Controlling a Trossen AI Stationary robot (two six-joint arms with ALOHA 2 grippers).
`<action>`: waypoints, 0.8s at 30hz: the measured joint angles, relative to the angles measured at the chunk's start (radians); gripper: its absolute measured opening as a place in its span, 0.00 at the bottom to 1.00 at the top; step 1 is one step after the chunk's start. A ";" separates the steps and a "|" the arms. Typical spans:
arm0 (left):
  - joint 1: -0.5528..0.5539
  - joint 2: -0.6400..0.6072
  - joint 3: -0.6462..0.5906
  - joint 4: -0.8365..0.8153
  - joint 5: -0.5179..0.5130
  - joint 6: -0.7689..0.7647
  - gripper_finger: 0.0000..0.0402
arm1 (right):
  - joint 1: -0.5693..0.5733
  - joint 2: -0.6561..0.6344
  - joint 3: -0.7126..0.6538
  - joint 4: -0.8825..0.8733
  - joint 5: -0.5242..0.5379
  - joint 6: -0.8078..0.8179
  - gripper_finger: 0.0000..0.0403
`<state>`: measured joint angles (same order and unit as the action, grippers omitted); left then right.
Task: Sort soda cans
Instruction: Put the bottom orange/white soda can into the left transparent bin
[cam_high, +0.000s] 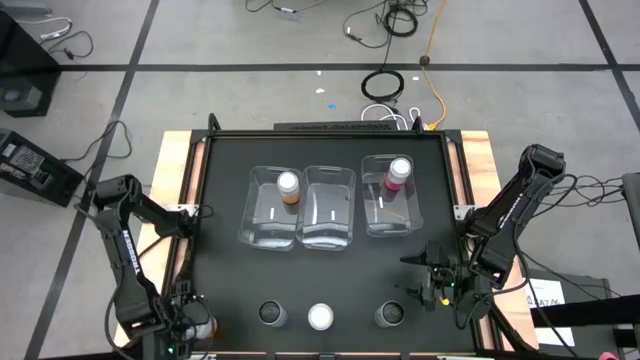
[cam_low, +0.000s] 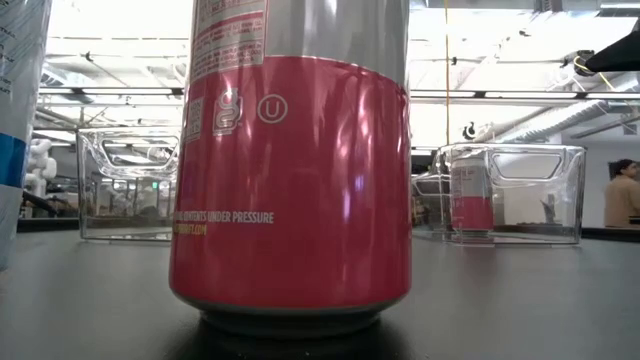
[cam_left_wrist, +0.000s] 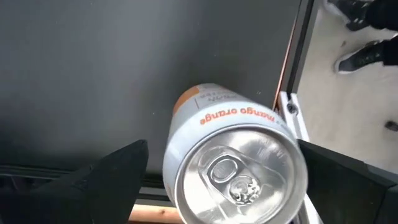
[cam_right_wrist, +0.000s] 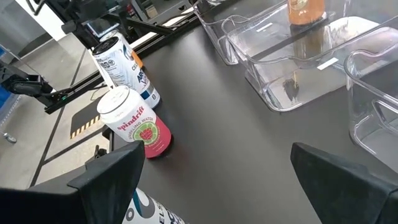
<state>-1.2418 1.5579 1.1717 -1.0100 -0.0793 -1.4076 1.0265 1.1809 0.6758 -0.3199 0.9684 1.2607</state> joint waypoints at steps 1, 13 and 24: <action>-0.002 0.006 0.000 0.000 0.002 0.000 1.00 | 0.000 0.000 0.000 0.000 0.000 0.001 0.98; -0.002 0.036 0.000 0.010 0.000 0.010 1.00 | 0.000 0.000 0.000 0.000 -0.001 0.002 0.98; -0.002 0.036 0.000 0.007 -0.073 0.008 1.00 | 0.000 0.000 0.000 0.001 -0.001 0.014 0.98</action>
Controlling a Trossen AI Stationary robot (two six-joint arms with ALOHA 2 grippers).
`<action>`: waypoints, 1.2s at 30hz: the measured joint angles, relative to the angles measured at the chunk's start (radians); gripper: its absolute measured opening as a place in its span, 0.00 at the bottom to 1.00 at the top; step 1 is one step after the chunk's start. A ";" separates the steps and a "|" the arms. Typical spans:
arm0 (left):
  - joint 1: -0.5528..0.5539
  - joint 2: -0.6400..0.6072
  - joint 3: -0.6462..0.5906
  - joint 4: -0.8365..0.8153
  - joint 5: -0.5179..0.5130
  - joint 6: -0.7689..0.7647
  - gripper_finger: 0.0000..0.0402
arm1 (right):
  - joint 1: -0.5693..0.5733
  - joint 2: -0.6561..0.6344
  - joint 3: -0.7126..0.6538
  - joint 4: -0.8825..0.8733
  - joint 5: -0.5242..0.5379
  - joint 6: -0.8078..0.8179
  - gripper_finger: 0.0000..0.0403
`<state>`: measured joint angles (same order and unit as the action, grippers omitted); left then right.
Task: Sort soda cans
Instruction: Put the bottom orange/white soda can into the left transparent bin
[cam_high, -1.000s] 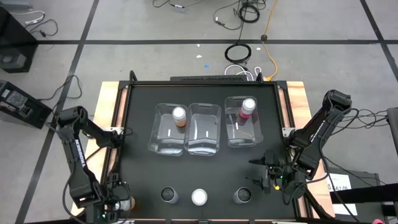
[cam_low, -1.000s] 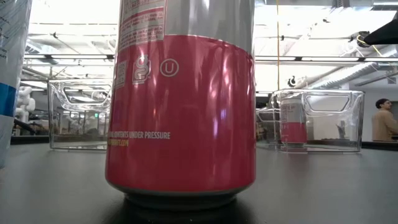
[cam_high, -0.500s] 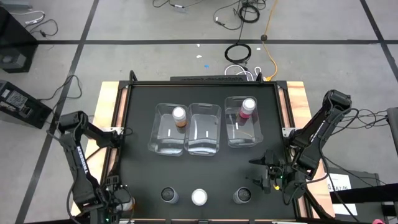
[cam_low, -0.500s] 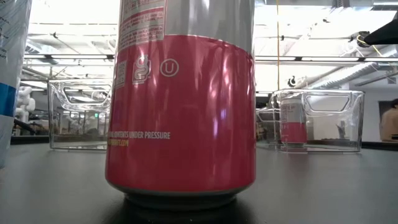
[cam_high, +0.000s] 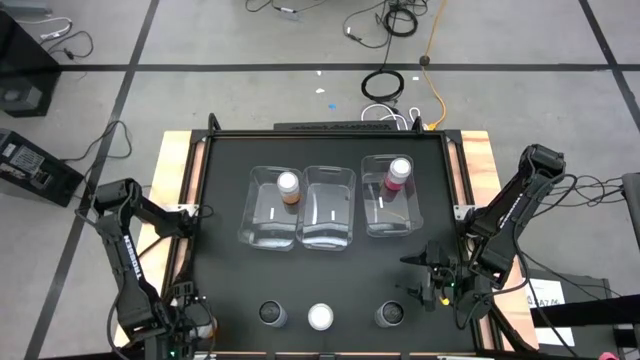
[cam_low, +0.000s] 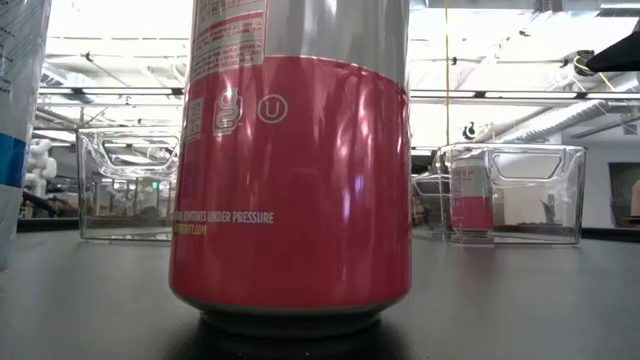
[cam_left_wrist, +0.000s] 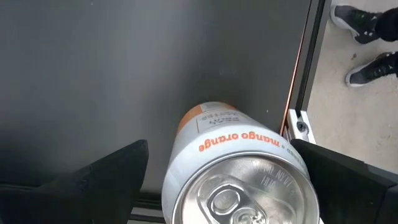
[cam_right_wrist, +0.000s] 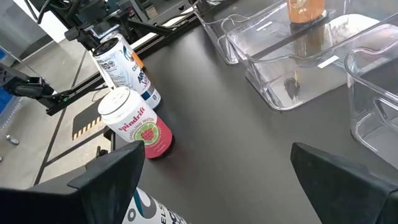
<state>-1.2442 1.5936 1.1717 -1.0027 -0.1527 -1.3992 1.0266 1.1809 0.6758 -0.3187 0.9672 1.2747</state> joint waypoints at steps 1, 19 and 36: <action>0.000 0.000 0.000 0.000 -0.002 0.000 1.00 | 0.000 0.000 0.000 0.000 0.000 0.000 0.98; 0.000 0.000 0.000 0.001 -0.010 -0.009 1.00 | 0.000 0.000 0.000 0.000 0.000 -0.001 0.98; 0.000 0.000 0.000 0.010 -0.010 -0.009 0.84 | 0.000 0.000 0.000 0.000 0.000 -0.004 0.98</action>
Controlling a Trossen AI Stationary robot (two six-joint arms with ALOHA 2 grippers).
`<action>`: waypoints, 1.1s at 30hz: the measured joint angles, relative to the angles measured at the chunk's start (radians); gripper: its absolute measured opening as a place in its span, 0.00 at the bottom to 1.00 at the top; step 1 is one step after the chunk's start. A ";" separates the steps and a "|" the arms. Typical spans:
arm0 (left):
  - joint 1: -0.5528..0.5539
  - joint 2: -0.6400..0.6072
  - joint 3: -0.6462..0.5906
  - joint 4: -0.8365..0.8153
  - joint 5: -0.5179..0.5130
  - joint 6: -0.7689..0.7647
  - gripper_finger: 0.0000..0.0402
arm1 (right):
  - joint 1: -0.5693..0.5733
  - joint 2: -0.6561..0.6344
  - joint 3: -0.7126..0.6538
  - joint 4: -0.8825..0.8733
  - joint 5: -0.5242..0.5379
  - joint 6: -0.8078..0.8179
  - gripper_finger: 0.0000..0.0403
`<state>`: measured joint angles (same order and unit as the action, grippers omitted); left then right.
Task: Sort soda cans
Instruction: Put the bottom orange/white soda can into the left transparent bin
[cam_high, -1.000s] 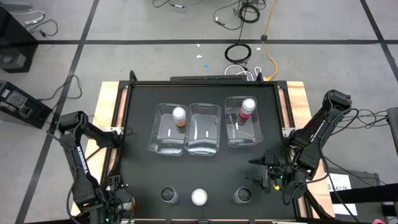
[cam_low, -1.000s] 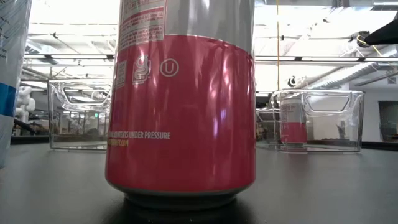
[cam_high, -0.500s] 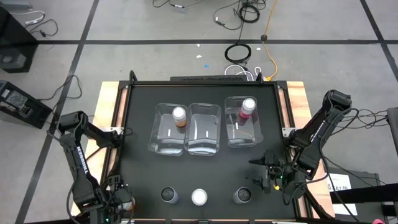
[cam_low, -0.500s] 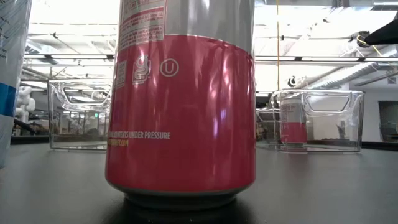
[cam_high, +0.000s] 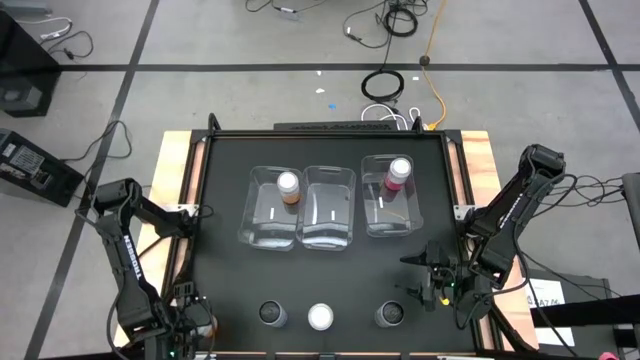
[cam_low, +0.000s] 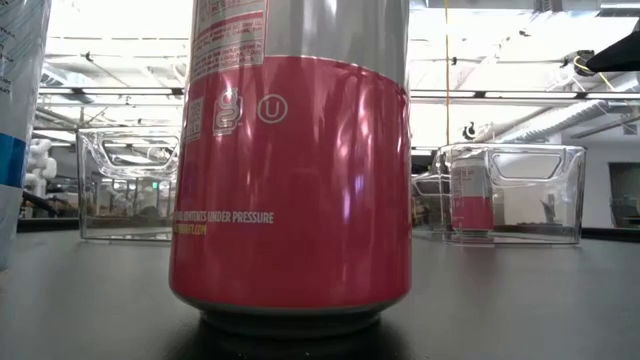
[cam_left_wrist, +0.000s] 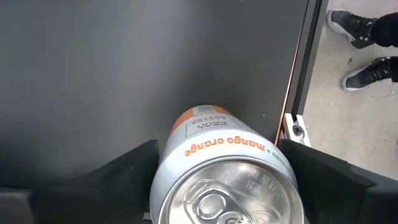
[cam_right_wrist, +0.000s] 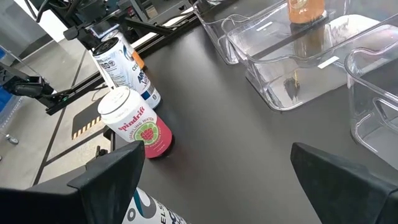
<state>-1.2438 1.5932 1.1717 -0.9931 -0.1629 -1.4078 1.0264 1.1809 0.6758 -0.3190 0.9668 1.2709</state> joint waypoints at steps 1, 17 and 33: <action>0.000 0.000 0.000 0.000 0.000 0.000 0.81 | 0.000 0.000 0.000 0.000 0.000 0.000 0.98; 0.000 -0.001 0.000 -0.002 0.008 0.001 0.79 | 0.000 0.000 0.000 0.000 0.000 -0.011 0.98; 0.082 -0.041 0.026 -0.106 0.027 0.001 0.79 | 0.000 0.000 0.000 0.000 0.000 -0.011 0.98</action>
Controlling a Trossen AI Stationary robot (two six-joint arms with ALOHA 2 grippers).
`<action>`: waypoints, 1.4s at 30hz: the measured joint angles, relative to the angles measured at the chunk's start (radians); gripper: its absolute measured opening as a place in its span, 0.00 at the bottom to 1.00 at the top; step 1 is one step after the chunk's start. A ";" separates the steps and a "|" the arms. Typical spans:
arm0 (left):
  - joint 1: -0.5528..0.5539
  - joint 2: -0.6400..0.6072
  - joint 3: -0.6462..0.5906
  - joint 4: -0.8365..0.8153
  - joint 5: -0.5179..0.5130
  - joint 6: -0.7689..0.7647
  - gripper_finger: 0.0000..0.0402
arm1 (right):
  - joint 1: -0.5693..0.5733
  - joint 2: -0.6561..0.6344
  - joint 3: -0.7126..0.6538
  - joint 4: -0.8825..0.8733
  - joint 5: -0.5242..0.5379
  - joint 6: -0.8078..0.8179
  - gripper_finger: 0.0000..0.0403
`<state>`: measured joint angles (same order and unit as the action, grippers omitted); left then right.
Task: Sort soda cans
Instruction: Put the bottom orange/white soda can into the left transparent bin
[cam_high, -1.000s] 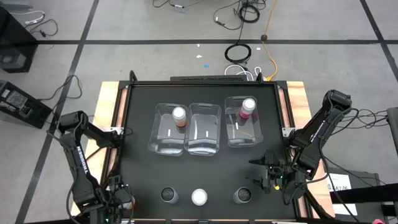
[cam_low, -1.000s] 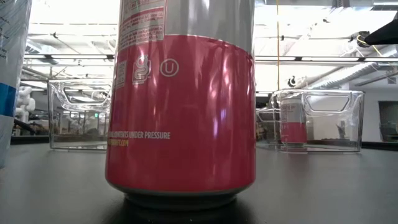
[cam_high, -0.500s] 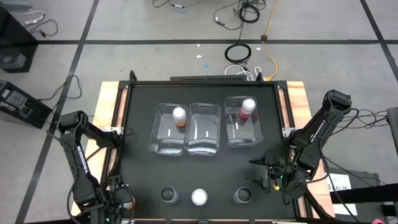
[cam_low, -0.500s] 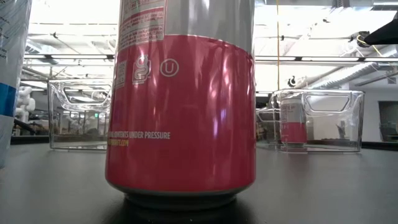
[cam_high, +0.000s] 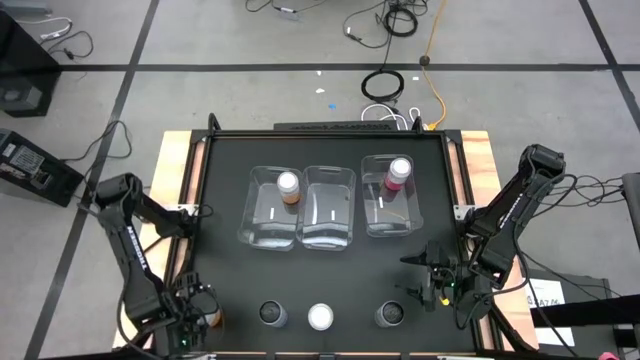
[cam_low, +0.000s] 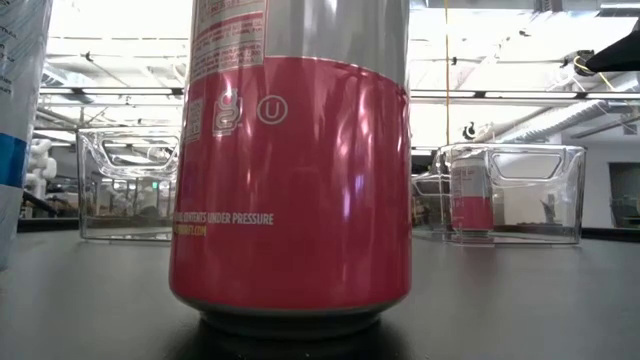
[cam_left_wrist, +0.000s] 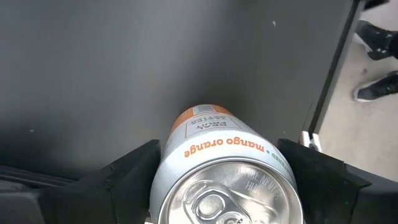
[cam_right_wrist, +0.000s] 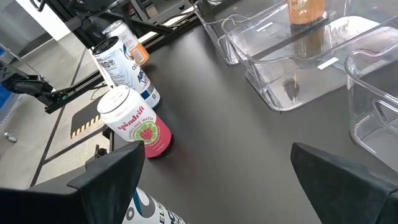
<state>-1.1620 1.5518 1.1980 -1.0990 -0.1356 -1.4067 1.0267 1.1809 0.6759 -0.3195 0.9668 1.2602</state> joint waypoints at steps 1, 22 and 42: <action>0.006 -0.005 0.000 -0.005 0.001 0.000 0.79 | 0.000 0.000 0.000 0.000 0.000 0.000 0.98; 0.242 -0.204 0.001 -0.173 0.003 0.000 0.79 | 0.000 0.000 0.000 0.000 0.000 -0.025 0.98; 0.670 -0.403 0.002 -0.276 0.002 0.010 0.79 | 0.000 0.000 0.000 0.000 0.000 -0.153 0.98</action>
<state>-0.4922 1.1492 1.1995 -1.3748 -0.1337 -1.3962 1.0264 1.1809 0.6758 -0.3191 0.9672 1.1068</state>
